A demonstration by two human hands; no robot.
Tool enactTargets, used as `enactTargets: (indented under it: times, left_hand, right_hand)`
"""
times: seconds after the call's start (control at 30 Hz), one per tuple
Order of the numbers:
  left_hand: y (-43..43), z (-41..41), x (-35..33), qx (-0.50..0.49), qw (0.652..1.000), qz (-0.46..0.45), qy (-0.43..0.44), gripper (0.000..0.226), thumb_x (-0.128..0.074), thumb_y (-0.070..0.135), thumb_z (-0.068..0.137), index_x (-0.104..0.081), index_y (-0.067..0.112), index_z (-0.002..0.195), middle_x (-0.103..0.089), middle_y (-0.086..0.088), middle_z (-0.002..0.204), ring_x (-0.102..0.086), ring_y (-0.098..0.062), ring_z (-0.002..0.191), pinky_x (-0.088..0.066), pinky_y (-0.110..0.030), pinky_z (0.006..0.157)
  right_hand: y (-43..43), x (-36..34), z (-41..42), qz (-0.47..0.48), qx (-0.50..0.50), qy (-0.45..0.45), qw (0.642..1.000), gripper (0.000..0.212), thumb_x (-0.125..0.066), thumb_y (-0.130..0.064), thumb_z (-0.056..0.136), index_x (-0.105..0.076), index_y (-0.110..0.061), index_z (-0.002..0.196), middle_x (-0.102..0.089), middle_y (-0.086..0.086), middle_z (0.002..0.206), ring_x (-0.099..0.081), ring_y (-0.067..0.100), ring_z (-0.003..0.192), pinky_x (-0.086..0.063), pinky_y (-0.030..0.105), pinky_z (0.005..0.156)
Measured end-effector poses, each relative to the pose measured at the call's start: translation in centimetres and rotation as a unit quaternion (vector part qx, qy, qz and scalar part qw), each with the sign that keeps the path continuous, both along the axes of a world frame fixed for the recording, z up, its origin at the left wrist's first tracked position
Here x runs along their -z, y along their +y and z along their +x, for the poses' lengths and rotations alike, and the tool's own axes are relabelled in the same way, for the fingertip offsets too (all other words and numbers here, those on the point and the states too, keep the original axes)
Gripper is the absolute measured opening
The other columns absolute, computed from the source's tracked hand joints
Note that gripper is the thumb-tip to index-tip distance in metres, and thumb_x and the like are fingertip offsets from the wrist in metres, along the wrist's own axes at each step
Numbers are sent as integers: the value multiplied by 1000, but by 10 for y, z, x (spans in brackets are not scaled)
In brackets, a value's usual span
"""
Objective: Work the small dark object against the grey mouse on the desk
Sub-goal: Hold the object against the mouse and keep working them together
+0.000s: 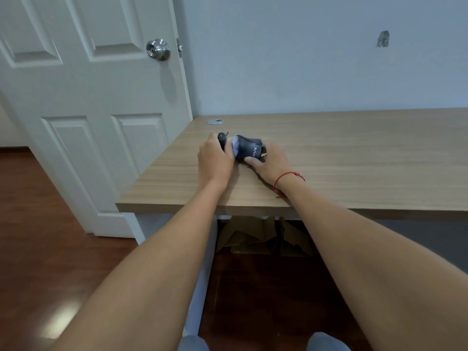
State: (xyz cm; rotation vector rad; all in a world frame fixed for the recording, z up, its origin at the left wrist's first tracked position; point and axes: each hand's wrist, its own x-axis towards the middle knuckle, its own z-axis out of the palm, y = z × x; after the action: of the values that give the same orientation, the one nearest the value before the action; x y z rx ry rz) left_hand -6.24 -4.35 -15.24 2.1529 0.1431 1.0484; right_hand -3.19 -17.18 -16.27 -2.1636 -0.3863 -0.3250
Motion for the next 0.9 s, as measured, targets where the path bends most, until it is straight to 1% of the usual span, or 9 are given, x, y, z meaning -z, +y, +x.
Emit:
enactTargets:
  times: [0.07,0.17,0.3,0.37,0.53,0.6,0.67,0.77,0.9]
  left_hand:
    - [-5,-6,-3,63,997,13,-45,22,-59,25,91,-53,11,76,-59,-5,70,-55,-21,65,-46,-28,61]
    - [-16,-16,-5,128,986,50,-96,23,-64,23,89,-57,7,75,-56,0,64,-53,-15,56,-40,-12,55]
    - [-13,-8,-1,85,993,45,-75,26,-62,27,89,-55,6,77,-61,-9,65,-59,-28,62,-49,-34,59]
    - [-11,-7,0,60,995,44,-72,26,-61,27,89,-52,8,74,-57,-7,64,-58,-30,62,-49,-37,59]
    - [-15,-14,-2,119,986,67,-97,23,-65,26,88,-59,5,78,-61,-6,64,-59,-24,59,-49,-34,58]
    - [-14,-9,0,86,991,65,-82,24,-62,28,90,-60,5,85,-65,-11,71,-62,-29,66,-49,-36,60]
    - [-8,-3,1,24,998,47,-37,25,-56,29,93,-58,5,87,-64,-11,75,-60,-30,72,-40,-33,59]
    - [3,3,3,-41,999,13,21,26,-52,28,94,-57,3,88,-63,-12,81,-60,-31,79,-29,-26,61]
    - [-5,-3,-4,55,995,-42,-71,28,-54,30,95,-60,2,97,-67,-9,81,-64,-27,78,-49,-32,67]
  right_hand:
    - [-1,0,1,11,10,9,1000,43,-69,-20,84,-57,-6,124,-66,12,118,-62,28,106,-50,36,92]
    - [-2,-2,0,32,7,21,999,32,-65,-9,85,-60,-5,116,-67,13,113,-63,27,105,-51,34,90]
    - [-3,-5,-4,49,-9,12,999,29,-72,-12,81,-64,-2,107,-70,11,99,-63,21,86,-48,25,70]
    - [-4,-6,-6,57,-13,12,998,30,-76,-16,78,-67,-2,103,-68,7,90,-60,17,79,-44,21,61]
    - [-4,-5,-4,65,-1,22,998,26,-69,0,77,-66,1,103,-71,15,98,-68,28,91,-54,30,74]
    - [-5,-6,-4,74,-9,19,997,34,-75,-6,76,-66,-2,108,-68,8,94,-64,22,86,-49,21,66]
    - [-5,-7,-7,79,-14,22,997,48,-78,-11,75,-63,-8,121,-64,2,99,-60,15,87,-43,15,64]
    - [-6,-5,-7,81,-27,26,996,58,-78,-13,76,-57,-10,130,-65,6,112,-62,17,90,-47,12,66]
    - [-3,-4,-8,47,-26,-4,999,54,-75,-18,80,-55,-14,130,-64,9,119,-65,25,103,-54,37,93]
